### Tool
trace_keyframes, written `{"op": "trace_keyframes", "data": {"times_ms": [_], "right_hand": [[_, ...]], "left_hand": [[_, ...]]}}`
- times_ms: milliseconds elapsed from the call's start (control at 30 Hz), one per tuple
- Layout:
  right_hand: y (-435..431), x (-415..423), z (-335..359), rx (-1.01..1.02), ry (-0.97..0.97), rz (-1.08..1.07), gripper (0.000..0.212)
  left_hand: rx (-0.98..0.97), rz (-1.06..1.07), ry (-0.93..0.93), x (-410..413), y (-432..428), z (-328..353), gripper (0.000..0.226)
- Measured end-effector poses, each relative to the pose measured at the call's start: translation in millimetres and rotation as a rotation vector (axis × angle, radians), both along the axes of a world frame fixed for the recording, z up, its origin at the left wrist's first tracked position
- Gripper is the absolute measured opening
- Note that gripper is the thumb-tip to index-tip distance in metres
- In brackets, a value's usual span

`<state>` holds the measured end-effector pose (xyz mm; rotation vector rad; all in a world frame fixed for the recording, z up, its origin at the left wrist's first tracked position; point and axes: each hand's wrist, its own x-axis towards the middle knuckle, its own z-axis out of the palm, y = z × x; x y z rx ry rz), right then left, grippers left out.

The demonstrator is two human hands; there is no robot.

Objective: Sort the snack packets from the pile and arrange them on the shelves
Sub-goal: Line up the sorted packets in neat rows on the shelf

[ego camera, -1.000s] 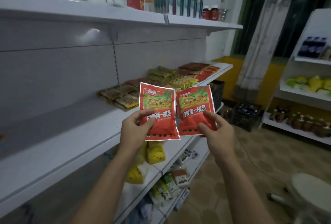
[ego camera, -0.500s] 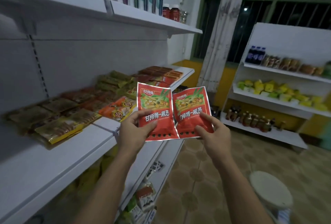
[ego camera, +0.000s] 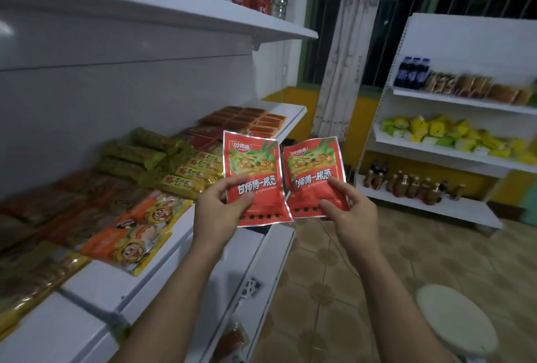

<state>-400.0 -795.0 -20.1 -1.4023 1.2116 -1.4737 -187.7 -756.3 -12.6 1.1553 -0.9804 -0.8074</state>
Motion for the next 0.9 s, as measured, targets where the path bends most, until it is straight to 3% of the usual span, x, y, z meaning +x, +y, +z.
{"op": "trace_keyframes", "data": {"times_ms": [600, 900], "right_hand": [[-230.4, -103.5, 11.2, -0.015, -0.045, 0.248, 0.046], [-300.5, -75.0, 16.4, 0.018, -0.039, 0.477, 0.045]], "left_hand": [[0.030, 0.219, -0.100, -95.7, -184.8, 10.5, 0.028], [0.103, 0.413, -0.107, -88.7, -205.0, 15.7, 0.034]]}}
